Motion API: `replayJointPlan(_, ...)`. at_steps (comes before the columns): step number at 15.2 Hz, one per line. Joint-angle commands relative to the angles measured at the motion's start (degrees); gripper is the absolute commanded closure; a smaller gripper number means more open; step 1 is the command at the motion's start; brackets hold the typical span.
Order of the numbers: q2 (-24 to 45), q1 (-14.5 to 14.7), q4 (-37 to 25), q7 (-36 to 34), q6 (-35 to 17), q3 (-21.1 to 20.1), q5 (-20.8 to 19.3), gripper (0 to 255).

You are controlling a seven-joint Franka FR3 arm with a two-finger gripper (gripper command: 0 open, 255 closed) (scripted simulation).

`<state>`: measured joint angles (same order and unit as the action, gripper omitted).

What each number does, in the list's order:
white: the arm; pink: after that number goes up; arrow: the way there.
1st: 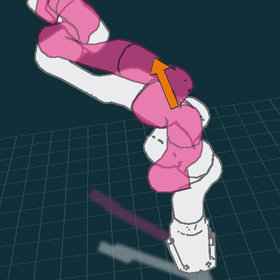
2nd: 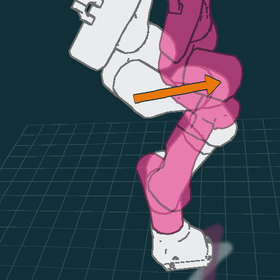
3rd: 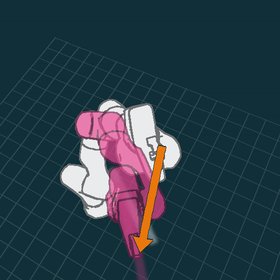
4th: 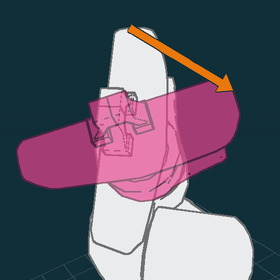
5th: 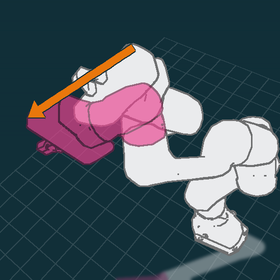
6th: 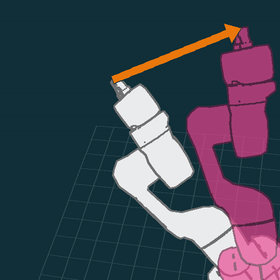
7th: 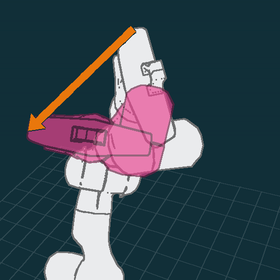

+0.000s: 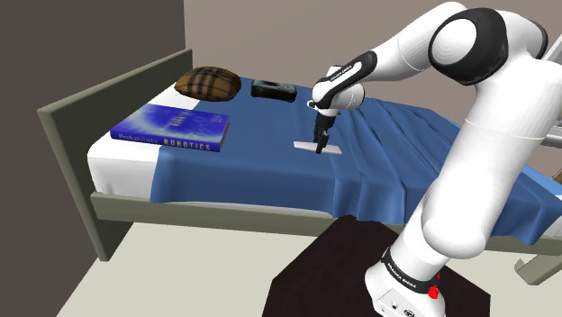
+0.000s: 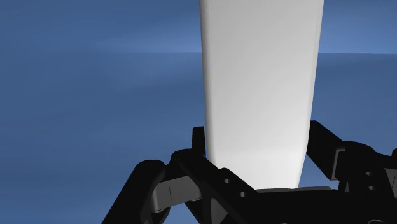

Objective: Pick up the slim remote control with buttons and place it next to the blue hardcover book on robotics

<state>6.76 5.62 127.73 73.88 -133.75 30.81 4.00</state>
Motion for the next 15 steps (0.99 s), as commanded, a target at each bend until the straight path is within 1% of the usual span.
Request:
replayJointPlan(1,0.00,0.00,0.00,0.00,0.00,0.00,0.00,255)
replayJointPlan(2,0.03,-0.01,-0.01,0.02,-0.02,0.00,0.02,255)
replayJointPlan(15,-6.32,0.61,-4.19,-3.08,9.55,0.34,-4.41,255)
